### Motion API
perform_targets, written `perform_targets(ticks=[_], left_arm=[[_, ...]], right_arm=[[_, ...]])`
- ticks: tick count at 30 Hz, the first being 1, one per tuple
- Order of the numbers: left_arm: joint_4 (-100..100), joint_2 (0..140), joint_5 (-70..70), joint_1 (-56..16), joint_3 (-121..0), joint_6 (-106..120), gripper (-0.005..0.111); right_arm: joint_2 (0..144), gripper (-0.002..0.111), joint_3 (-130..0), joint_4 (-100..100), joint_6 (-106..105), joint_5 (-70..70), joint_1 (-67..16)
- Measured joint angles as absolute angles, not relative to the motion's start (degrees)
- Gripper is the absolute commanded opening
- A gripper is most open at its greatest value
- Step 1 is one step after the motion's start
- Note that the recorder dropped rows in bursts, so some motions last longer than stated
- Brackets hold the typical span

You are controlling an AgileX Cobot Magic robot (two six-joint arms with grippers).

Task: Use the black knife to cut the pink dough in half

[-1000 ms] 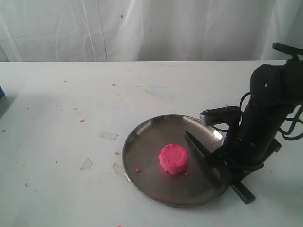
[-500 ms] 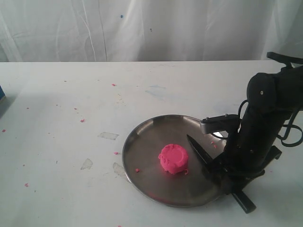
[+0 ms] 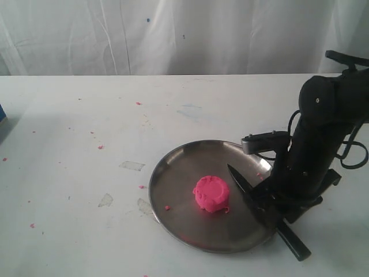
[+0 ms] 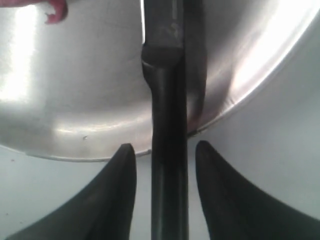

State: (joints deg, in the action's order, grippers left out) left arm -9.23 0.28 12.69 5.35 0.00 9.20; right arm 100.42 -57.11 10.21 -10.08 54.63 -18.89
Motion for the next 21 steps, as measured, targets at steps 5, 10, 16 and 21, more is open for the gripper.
perform_targets(ticks=[5,10,16,21], left_arm=[[-9.2,0.3,12.7,5.4,0.0,9.2,0.0],[-9.2,0.3,12.7,5.4,0.0,9.2,0.0],[-9.2,0.3,12.7,5.4,0.0,9.2,0.0],[-9.2,0.3,12.7,5.4,0.0,9.2,0.0]], right_arm=[[96.7,0.038,-57.7,10.2,-10.1,55.5,-18.9],[92.8,0.036,-57.7,10.0,-10.1,54.4,-18.9],[90.8,0.018,-58.1,4.4,-7.4,49.7,-18.3],[90.8,0.0,-56.3,2.0,-5.0,45.6,-16.0]])
